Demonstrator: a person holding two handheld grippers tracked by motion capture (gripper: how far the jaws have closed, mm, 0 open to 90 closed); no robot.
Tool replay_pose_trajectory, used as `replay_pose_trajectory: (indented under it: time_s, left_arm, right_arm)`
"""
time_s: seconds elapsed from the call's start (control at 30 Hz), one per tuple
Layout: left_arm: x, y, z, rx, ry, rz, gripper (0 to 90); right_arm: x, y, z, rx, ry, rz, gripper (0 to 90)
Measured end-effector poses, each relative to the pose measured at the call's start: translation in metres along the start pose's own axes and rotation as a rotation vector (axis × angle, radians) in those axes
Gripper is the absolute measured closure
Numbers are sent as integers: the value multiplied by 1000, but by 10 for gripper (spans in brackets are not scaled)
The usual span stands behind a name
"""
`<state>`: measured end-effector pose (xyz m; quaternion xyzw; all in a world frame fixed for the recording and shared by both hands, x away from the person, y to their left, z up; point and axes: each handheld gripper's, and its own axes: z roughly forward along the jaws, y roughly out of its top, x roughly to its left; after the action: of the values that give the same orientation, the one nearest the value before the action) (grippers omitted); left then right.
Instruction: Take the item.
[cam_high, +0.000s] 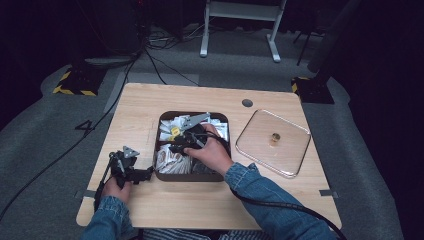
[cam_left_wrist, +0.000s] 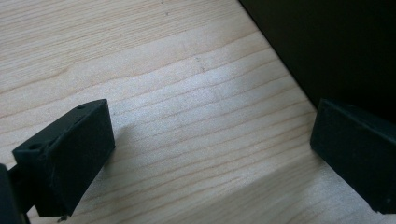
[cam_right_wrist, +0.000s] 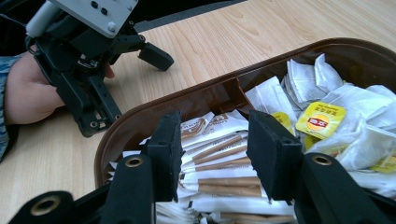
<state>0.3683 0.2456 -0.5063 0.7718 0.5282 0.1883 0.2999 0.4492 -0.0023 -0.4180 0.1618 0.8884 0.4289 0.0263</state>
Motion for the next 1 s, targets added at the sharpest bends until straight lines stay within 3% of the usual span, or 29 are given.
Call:
replay_pose_trajectory:
  time_s: [0.43, 0.8, 1.0]
  left_arm:
    - [0, 0, 0, 0, 0, 0, 0]
    - [0, 0, 0, -1, 0, -2, 0]
    - [0, 0, 0, 1, -4, 5, 0]
  right_arm:
    - [2, -3, 32, 14, -13, -18, 566]
    - [3, -1, 50, 38, 9, -28, 554]
    - [-1, -7, 56, 71, 14, -35, 644]
